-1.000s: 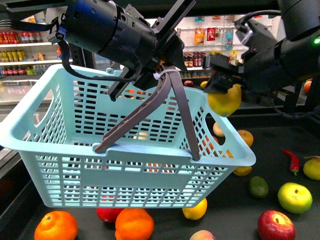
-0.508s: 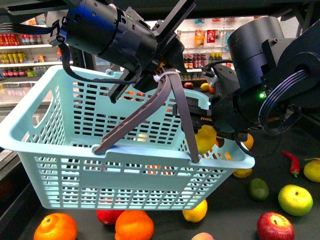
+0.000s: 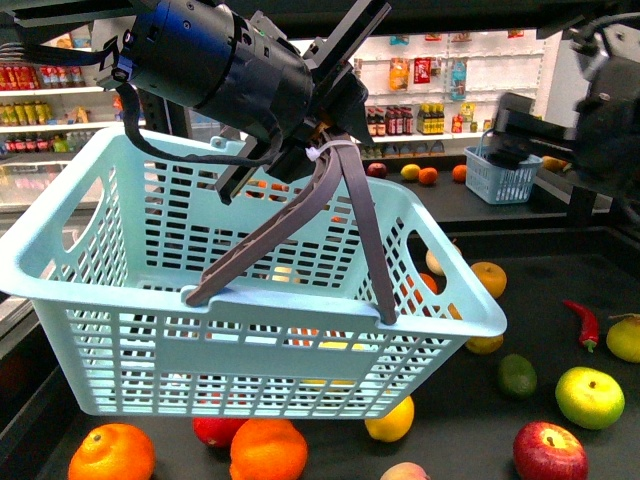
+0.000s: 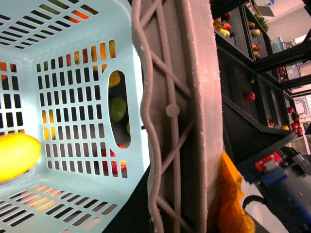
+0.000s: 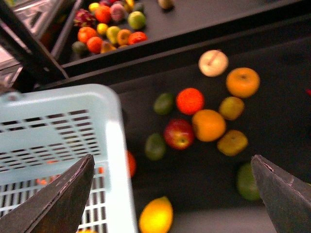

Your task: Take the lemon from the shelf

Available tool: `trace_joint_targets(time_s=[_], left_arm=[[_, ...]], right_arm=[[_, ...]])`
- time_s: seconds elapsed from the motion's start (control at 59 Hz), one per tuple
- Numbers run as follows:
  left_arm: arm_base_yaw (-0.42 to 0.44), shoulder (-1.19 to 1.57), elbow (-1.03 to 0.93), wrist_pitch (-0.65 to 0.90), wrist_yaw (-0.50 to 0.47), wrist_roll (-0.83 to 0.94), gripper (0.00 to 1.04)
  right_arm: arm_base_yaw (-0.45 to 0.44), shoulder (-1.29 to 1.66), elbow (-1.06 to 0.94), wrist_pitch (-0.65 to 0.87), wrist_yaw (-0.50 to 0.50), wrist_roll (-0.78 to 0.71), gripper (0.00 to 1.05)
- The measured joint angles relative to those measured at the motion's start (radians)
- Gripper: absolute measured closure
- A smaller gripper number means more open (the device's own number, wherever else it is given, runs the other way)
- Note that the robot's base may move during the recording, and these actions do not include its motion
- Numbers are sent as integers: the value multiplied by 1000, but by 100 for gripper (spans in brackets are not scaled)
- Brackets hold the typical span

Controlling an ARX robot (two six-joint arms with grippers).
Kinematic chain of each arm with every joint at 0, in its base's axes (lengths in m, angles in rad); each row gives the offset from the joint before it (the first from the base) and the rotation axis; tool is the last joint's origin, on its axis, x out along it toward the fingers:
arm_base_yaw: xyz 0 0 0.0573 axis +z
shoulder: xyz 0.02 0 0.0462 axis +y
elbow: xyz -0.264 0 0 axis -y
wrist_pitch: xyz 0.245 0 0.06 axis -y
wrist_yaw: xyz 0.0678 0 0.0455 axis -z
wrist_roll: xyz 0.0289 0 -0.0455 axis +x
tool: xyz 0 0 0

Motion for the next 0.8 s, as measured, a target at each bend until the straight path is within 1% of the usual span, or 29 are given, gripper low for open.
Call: trace_joint_targets(time_s=[0.051,0.102,0.186,0.271,0.356,0.492,0.627,0.797], left_arm=[[0,0,0,0,1,0,90],[0,0,0,0,1,-2,90],[0,0,0,0,1,-2,90],[0,0,0,0,1,0,90],[0,0,0,0,1,-2,90],[0,0,0,0,0,0,90],[0,0,0,0,0,-1,90],[0,0,0,0,1,-1,90]], right_arm=[[-49,23,-19,0,10,-15,7],[-77,59,-35,0,10,-32,7],[-97,137,-57,5,2,-78,7],[-95,227,-73,11,-18,-122,7],[-78,318,-80,21,-40,-169,7],[-35,422,-42,24,-61,-200,7],[13,518,56,-5,-64,-196,7],[79,661,230,-66,-55,-132,7]])
